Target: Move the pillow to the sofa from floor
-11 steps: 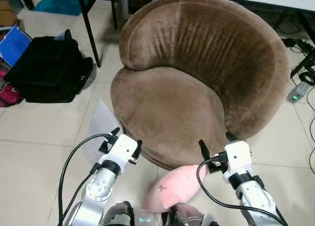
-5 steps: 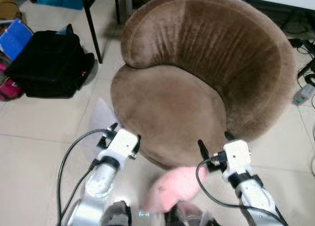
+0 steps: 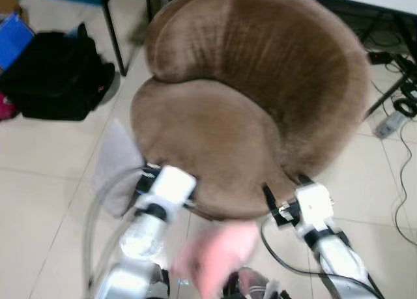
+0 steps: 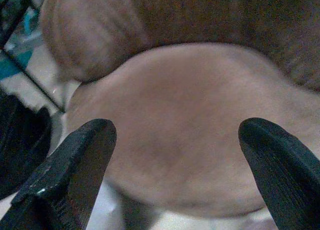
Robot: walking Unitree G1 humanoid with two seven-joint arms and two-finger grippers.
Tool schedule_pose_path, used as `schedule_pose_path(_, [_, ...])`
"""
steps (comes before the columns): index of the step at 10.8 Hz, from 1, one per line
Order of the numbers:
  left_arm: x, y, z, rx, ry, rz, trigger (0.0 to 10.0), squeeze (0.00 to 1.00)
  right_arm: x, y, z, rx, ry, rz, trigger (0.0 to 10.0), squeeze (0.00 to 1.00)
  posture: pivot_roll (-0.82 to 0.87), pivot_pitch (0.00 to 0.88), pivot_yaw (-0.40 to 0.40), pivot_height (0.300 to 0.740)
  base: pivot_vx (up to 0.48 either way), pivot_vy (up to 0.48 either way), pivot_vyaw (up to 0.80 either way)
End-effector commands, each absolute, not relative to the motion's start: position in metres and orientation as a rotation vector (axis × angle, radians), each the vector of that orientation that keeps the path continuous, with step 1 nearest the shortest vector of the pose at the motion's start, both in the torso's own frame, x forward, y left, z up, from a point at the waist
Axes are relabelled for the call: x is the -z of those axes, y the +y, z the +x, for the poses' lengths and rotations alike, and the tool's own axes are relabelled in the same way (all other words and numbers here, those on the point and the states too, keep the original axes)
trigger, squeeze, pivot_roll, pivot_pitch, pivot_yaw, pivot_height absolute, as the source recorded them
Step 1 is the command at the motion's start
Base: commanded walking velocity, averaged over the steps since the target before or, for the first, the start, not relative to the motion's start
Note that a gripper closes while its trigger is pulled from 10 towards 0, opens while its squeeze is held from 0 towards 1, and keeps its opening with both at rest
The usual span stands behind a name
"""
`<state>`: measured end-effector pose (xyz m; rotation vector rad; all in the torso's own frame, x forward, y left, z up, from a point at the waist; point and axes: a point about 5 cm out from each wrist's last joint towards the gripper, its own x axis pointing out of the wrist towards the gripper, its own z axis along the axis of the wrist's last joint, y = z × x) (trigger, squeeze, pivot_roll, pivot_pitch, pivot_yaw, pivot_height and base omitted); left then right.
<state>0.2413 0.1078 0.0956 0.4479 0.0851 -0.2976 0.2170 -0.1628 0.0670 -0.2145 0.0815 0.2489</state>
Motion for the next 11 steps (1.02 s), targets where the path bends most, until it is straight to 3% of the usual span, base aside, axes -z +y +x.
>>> schedule_pose_path(1, [-0.096, 0.11, 0.239, 0.29, 0.094, 0.47, 10.0, 0.0, -0.064, -0.165, 0.214, -0.241, 0.106, -0.215, 10.0, 0.0, 0.05, 0.22, -0.09, 0.701, 0.0, 0.0, 0.0])
schedule_pose_path(8, [-0.056, 0.138, 0.246, 0.278, 0.179, 0.505, 10.0, 0.0, -0.059, -0.164, 0.215, -0.241, 0.118, -0.21, 10.0, 0.0, 0.05, 0.208, -0.084, 0.586, 0.0, 0.0, 0.0])
schedule_pose_path(11, [-0.043, 0.142, 0.247, 0.264, 0.236, 0.408, 10.0, 0.0, -0.058, -0.161, 0.215, -0.246, 0.119, -0.211, 10.0, 0.0, 0.06, 0.212, -0.081, 0.571, 0.0, 0.0, 0.0])
